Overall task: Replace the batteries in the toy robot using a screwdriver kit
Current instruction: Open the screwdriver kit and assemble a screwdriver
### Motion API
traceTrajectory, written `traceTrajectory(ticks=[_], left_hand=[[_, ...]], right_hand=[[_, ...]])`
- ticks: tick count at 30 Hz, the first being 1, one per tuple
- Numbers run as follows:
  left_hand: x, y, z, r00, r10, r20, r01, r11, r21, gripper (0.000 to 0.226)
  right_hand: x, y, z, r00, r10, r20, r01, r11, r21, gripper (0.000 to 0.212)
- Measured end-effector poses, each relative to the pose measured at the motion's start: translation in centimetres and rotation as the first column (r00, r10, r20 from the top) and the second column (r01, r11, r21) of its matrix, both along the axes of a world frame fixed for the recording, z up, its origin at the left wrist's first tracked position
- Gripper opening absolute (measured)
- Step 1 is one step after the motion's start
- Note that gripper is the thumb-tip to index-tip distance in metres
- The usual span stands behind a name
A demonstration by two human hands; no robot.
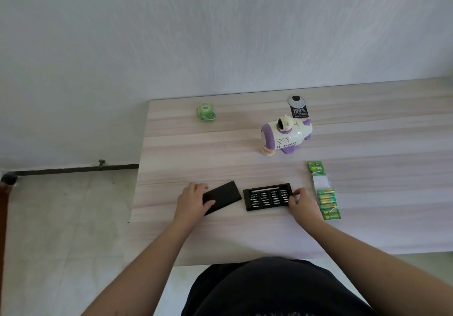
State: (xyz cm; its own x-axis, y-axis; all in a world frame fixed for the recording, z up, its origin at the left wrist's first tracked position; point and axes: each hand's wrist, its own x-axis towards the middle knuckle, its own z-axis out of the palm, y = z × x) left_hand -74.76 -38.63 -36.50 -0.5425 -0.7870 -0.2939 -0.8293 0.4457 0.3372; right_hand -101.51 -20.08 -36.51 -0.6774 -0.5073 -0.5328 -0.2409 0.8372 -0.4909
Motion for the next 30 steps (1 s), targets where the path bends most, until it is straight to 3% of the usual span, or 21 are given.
traceTrajectory(ticks=[3, 7, 10, 17, 23, 30], left_hand=[[-0.6, 0.5, -0.6, 0.967, -0.23, 0.11, 0.229, 0.973, 0.026, 0.069], [-0.2, 1.1, -1.5, 0.935, -0.334, 0.115, 0.336, 0.942, 0.007, 0.068], [0.0, 1.4, -1.6, 0.943, -0.328, 0.059, 0.329, 0.944, -0.023, 0.065], [-0.3, 2.2, -0.9, 0.95, -0.271, 0.156, 0.278, 0.96, -0.026, 0.07], [0.2, 2.5, -0.9, 0.96, -0.203, 0.194, 0.214, 0.976, -0.037, 0.073], [-0.7, 1.8, -0.3, 0.935, -0.32, 0.154, 0.324, 0.946, -0.004, 0.072]], right_hand=[[0.2, -0.4, 0.0, 1.0, -0.025, 0.003, 0.025, 1.0, -0.013, 0.023], [0.6, -1.2, 0.0, 1.0, -0.027, 0.01, 0.027, 0.999, -0.038, 0.028], [1.0, -1.9, -0.1, 0.999, -0.045, 0.012, 0.046, 0.998, -0.051, 0.034], [1.4, -3.2, 0.1, 1.0, -0.004, 0.004, 0.005, 0.995, -0.097, 0.049], [1.9, -4.2, 0.5, 0.996, 0.083, -0.014, -0.084, 0.996, -0.037, 0.061], [2.9, -5.5, 0.8, 0.987, 0.157, 0.037, -0.156, 0.987, -0.035, 0.069]])
